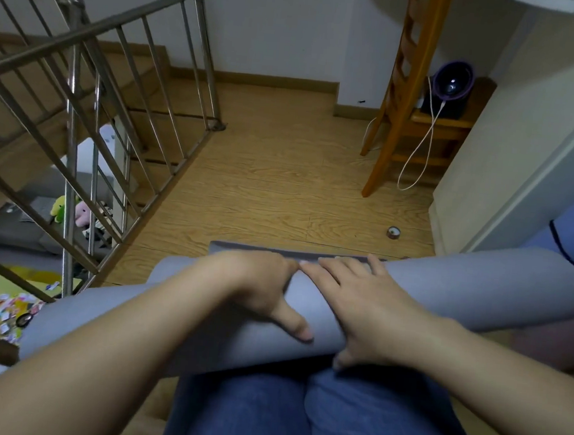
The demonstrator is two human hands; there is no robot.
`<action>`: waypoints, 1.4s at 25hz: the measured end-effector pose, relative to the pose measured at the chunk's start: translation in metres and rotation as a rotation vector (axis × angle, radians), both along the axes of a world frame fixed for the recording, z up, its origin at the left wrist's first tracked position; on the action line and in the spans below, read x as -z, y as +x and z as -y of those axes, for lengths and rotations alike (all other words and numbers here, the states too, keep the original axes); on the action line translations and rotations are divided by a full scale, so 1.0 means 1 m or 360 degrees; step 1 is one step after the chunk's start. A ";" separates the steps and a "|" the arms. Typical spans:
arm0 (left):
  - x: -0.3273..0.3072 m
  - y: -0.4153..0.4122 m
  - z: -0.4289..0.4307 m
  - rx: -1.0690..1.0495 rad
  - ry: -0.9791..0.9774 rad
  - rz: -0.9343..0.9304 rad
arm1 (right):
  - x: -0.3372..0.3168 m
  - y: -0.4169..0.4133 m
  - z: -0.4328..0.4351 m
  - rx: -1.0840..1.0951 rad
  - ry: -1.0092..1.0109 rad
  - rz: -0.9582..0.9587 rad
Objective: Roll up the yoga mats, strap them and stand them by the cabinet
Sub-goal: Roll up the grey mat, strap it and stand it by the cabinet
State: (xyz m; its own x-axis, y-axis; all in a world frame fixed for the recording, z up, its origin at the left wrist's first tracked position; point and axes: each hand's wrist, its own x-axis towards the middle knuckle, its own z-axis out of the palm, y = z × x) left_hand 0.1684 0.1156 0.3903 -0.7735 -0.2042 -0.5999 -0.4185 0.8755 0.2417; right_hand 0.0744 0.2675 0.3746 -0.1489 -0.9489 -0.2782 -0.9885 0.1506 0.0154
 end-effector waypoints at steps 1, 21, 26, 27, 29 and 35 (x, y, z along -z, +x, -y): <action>-0.002 -0.003 0.004 -0.0028 0.0079 0.0006 | 0.007 -0.002 0.002 0.0018 -0.0070 -0.0001; -0.018 0.032 -0.022 0.0139 0.0142 0.0194 | -0.026 0.004 0.000 -0.0067 0.0331 0.0611; -0.020 0.015 -0.004 0.0082 0.0346 0.0388 | -0.029 -0.006 0.005 -0.0099 0.0276 0.0552; -0.022 0.014 -0.002 0.0078 0.0302 0.0378 | -0.030 -0.010 0.008 -0.0099 0.0311 0.0580; -0.027 0.012 -0.003 0.0087 0.0040 0.0212 | -0.028 -0.022 0.016 -0.0032 0.0383 0.0741; -0.025 0.038 -0.045 0.0369 -0.0761 -0.0362 | -0.006 -0.053 0.035 0.0254 0.0399 0.1162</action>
State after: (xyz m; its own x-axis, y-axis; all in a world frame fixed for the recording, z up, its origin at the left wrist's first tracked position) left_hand 0.2062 0.1607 0.4150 -0.9293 -0.2214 -0.2957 -0.1864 0.9721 -0.1422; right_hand 0.0212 0.2321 0.3809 0.0246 -0.8276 -0.5608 -0.7282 0.3695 -0.5772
